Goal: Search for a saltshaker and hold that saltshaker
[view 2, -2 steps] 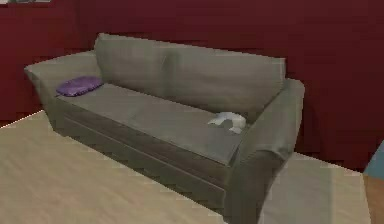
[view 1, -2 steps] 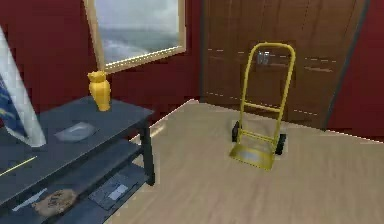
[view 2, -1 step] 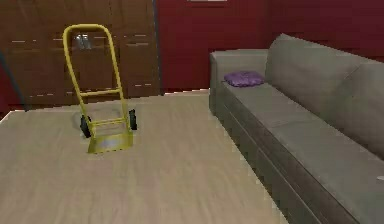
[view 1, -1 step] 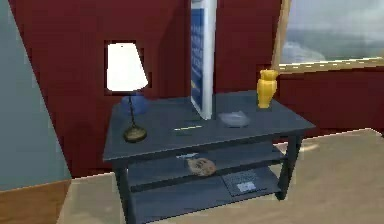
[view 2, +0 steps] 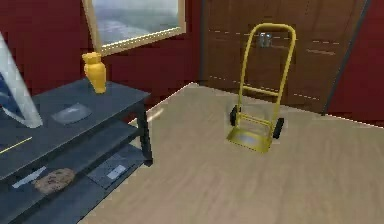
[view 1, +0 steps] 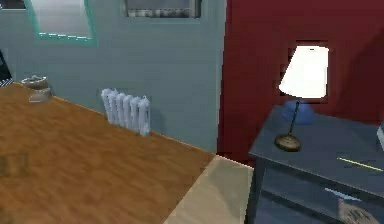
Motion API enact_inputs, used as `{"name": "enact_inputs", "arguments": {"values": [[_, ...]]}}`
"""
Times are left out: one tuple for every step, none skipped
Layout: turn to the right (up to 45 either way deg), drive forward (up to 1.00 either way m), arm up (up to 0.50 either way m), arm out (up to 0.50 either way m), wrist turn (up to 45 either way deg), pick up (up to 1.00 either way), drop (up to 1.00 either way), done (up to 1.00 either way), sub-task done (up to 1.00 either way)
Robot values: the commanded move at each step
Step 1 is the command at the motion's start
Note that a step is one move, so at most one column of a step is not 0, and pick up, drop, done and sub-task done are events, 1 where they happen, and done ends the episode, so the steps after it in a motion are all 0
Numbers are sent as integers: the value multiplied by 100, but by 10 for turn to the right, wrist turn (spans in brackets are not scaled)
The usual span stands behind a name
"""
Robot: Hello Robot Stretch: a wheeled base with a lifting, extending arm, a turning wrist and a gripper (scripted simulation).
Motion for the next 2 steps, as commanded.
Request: {"name": "enact_inputs", "arguments": {"values": [[-360,0,0,0,0,0,0,0,0],[0,100,0,0,0,0,0,0,0]]}}
